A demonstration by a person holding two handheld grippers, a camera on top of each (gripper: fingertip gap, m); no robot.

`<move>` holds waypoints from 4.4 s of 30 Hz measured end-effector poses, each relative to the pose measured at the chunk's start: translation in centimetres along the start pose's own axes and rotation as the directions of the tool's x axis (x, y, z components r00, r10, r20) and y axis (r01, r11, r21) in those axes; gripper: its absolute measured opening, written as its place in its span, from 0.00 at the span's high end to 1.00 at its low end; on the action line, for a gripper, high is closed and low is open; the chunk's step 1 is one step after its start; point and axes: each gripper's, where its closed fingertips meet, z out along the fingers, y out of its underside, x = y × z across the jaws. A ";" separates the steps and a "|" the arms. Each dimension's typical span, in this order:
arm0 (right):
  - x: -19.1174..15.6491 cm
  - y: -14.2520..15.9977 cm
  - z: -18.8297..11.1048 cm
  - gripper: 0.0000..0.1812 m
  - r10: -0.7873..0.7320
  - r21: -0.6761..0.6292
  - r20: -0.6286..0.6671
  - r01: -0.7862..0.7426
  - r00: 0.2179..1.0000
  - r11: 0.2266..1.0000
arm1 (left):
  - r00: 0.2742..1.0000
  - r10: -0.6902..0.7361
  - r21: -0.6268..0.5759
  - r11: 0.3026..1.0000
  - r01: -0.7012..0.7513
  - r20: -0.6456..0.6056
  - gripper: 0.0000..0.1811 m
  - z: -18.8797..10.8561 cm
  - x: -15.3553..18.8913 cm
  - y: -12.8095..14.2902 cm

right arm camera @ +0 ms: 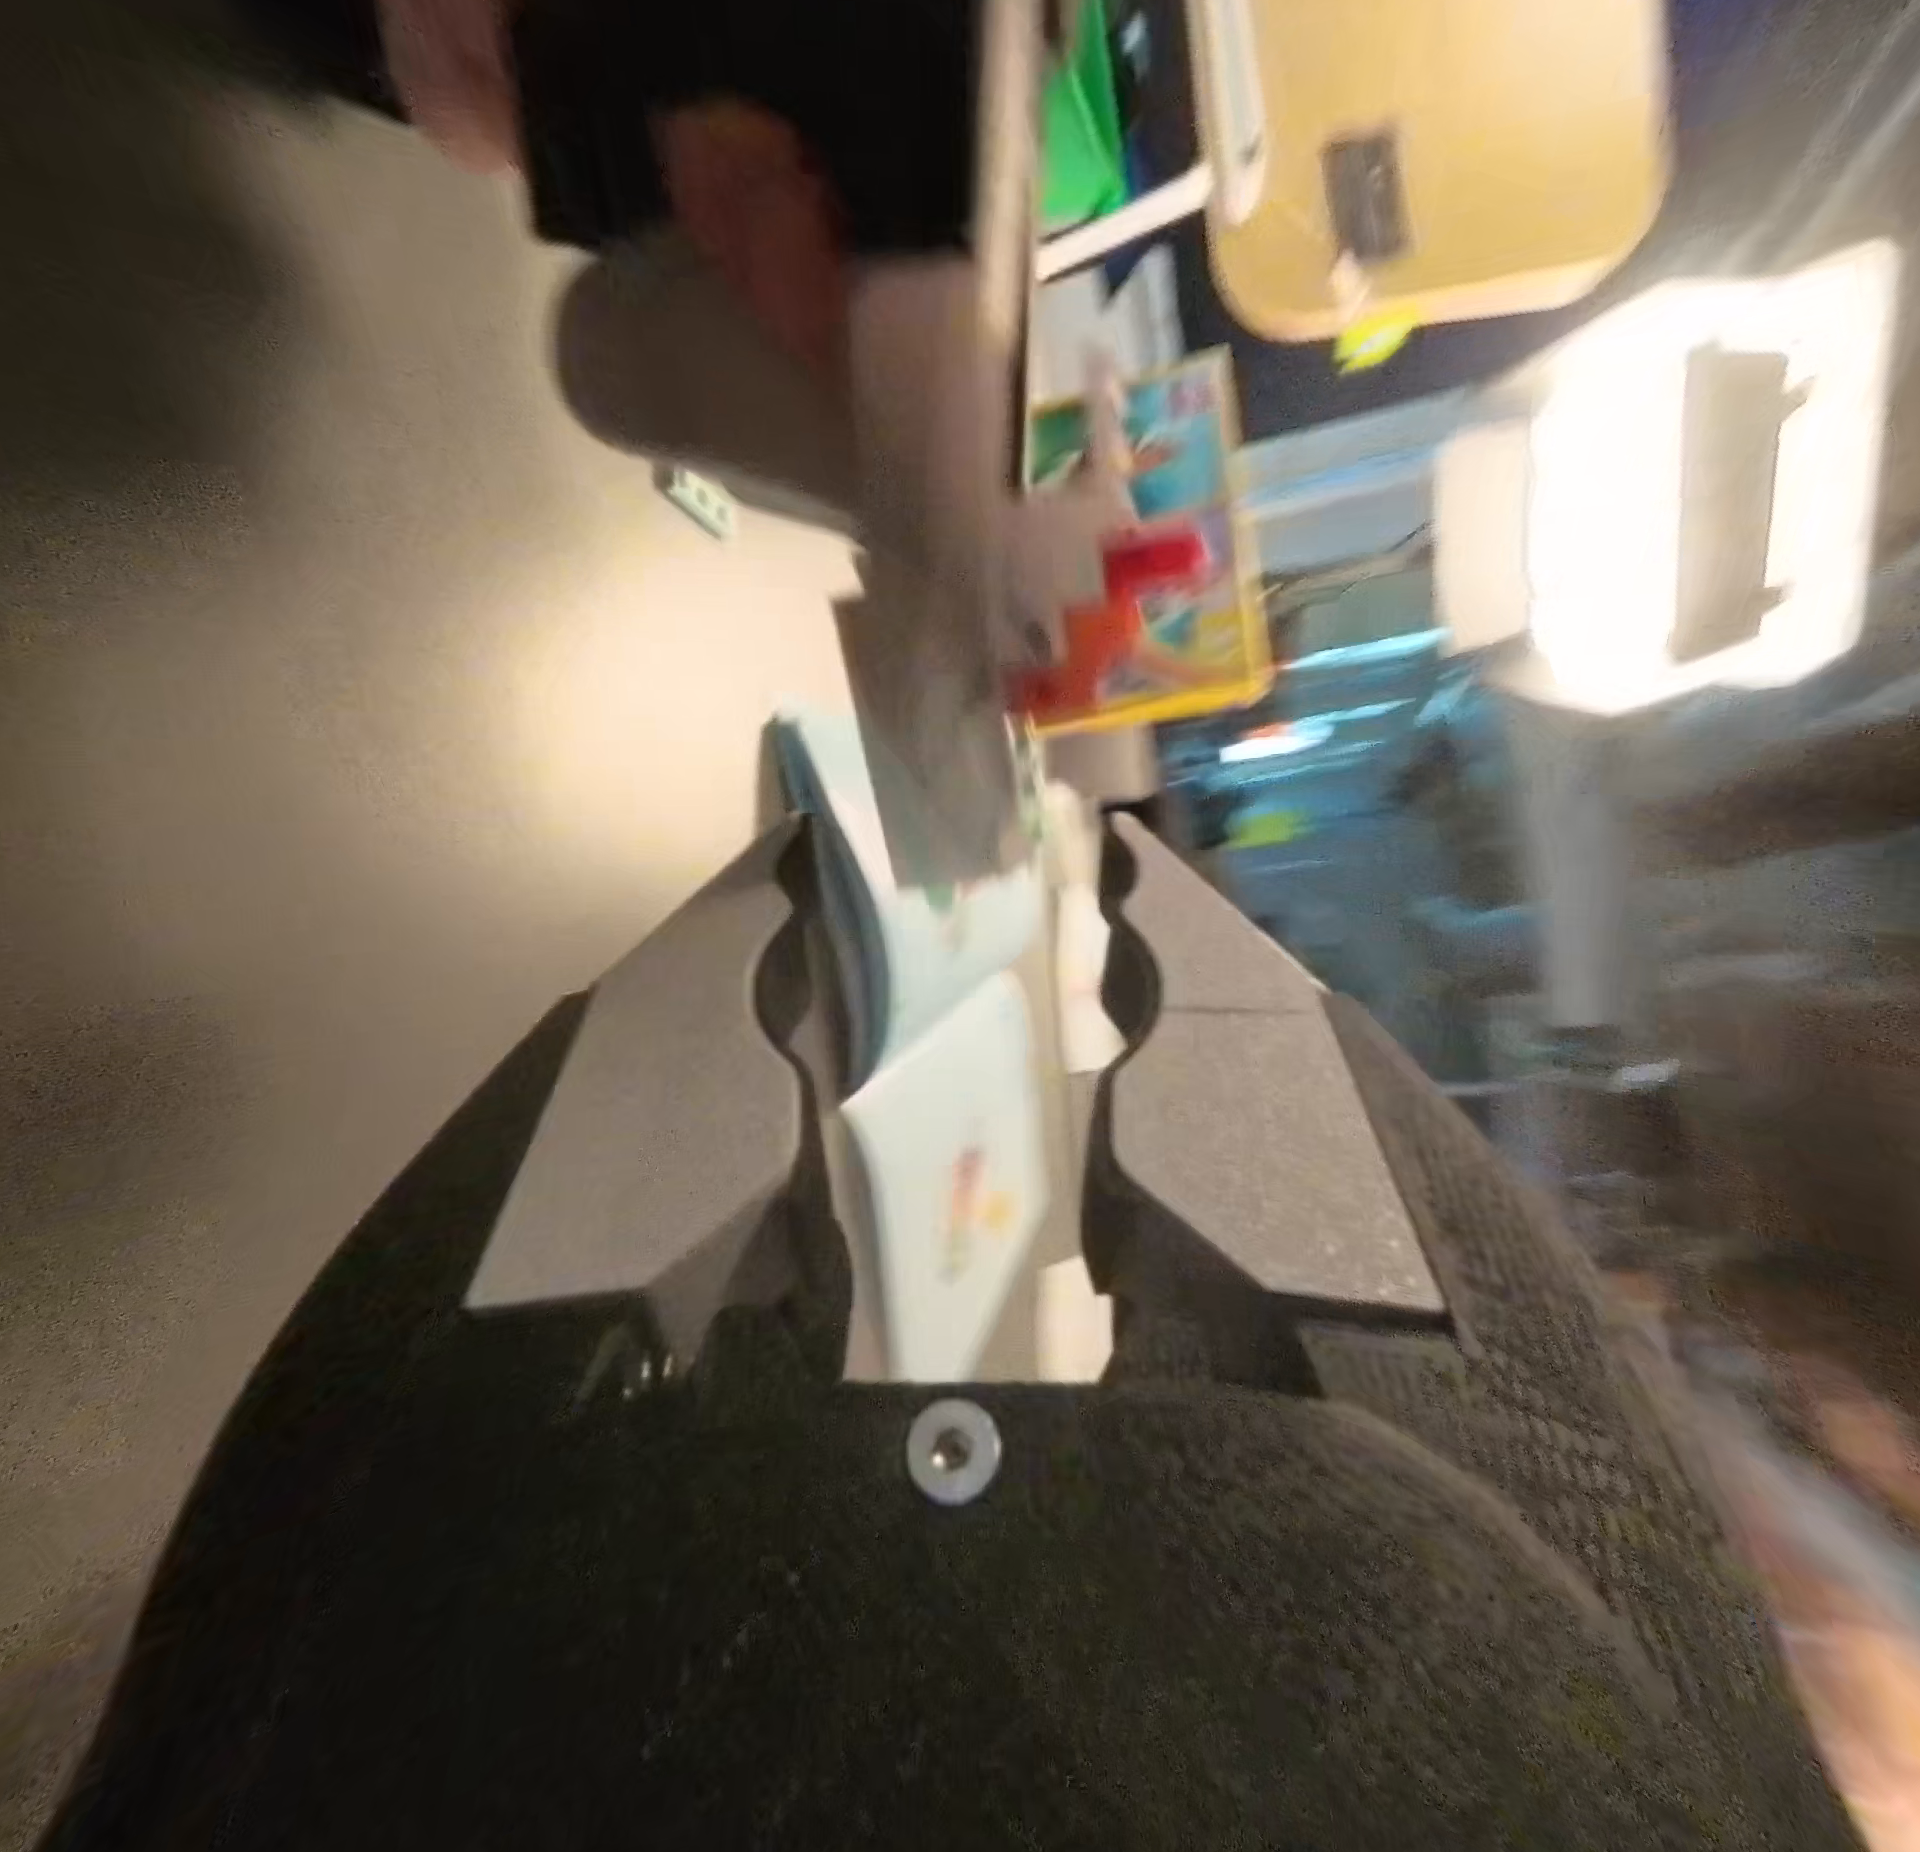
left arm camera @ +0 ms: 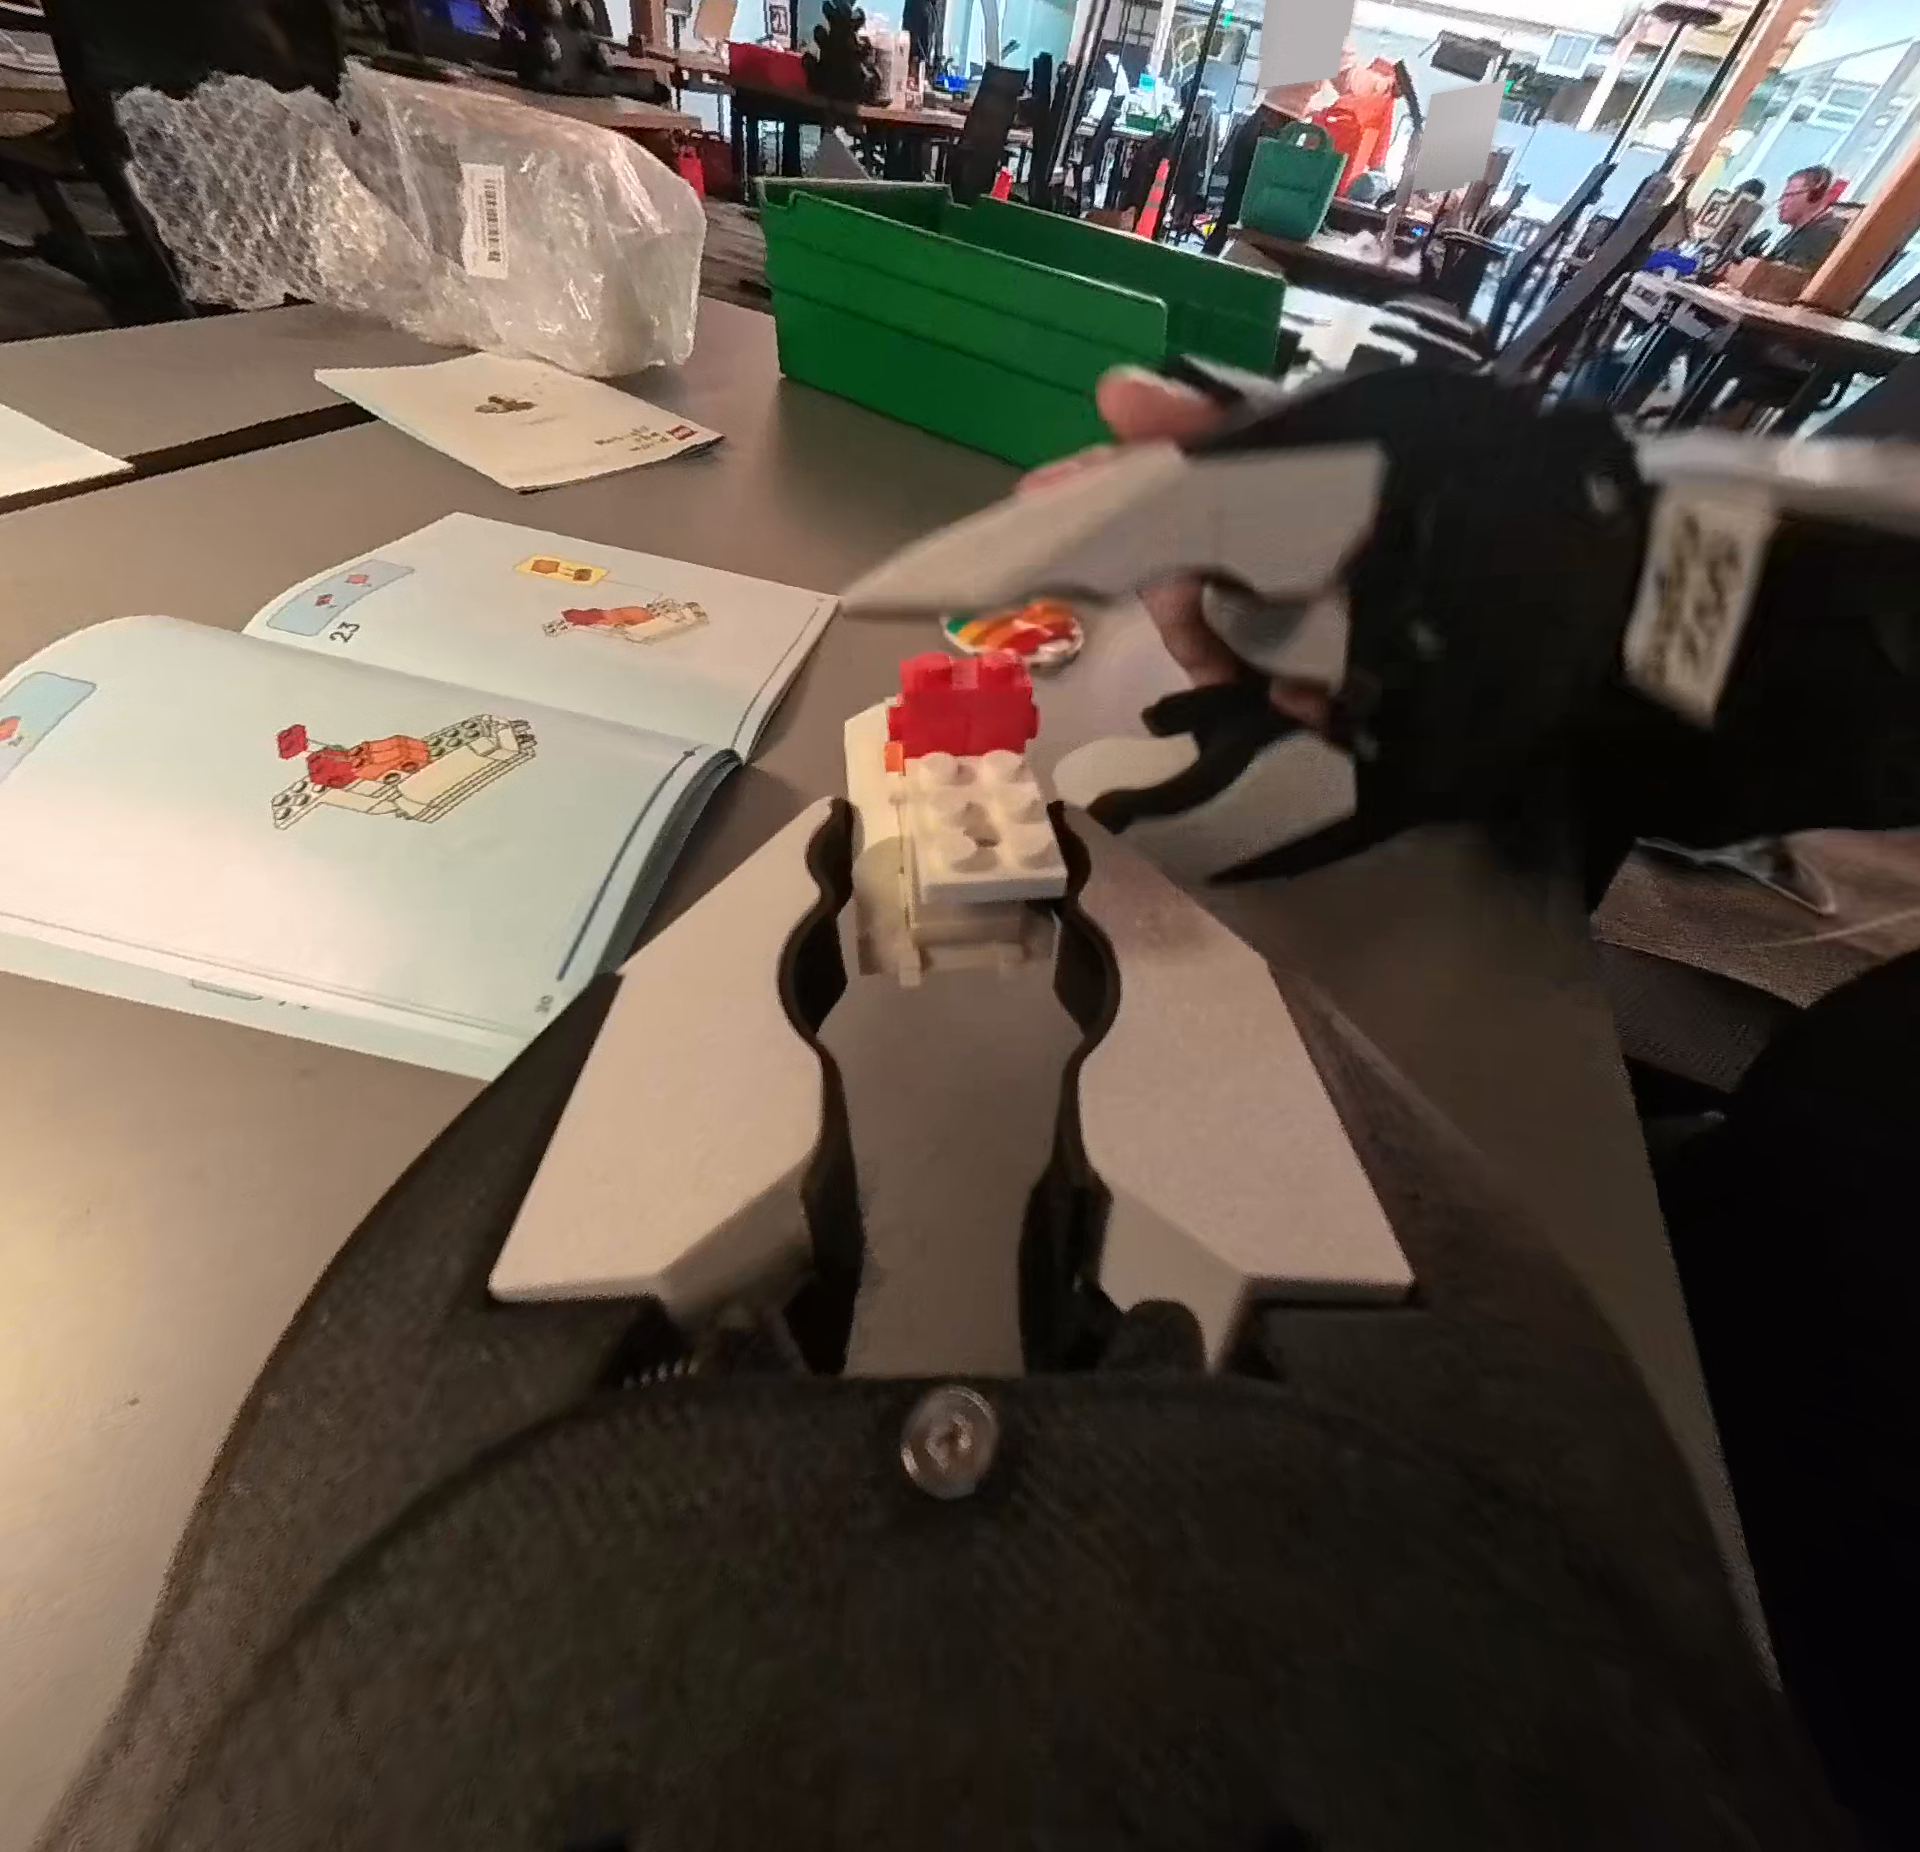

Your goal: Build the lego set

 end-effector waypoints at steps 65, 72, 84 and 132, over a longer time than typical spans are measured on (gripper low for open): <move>0.9 -6.8 -6.1 0.92 0.376 -0.042 0.844 -0.652 0.382 0.757 | 0.942 0.166 0.028 0.986 -0.165 -0.292 0.80 -0.3 5.9 0.5; 1.1 -6.8 -5.9 0.92 0.388 -0.033 0.835 -0.669 0.391 0.743 | 0.942 0.167 0.028 0.986 -0.166 -0.292 0.80 -0.3 5.9 0.5; 3.2 -3.2 -5.2 0.89 0.492 -0.021 0.701 -0.674 0.516 0.738 | 0.959 0.191 -0.020 0.980 -0.200 -0.208 0.80 -0.1 4.5 1.0; -5.1 -1.1 8.8 0.82 0.351 -0.081 0.848 -0.557 0.396 0.826 | 0.877 0.242 0.037 0.968 -0.249 -0.416 0.80 -1.0 8.9 1.4</move>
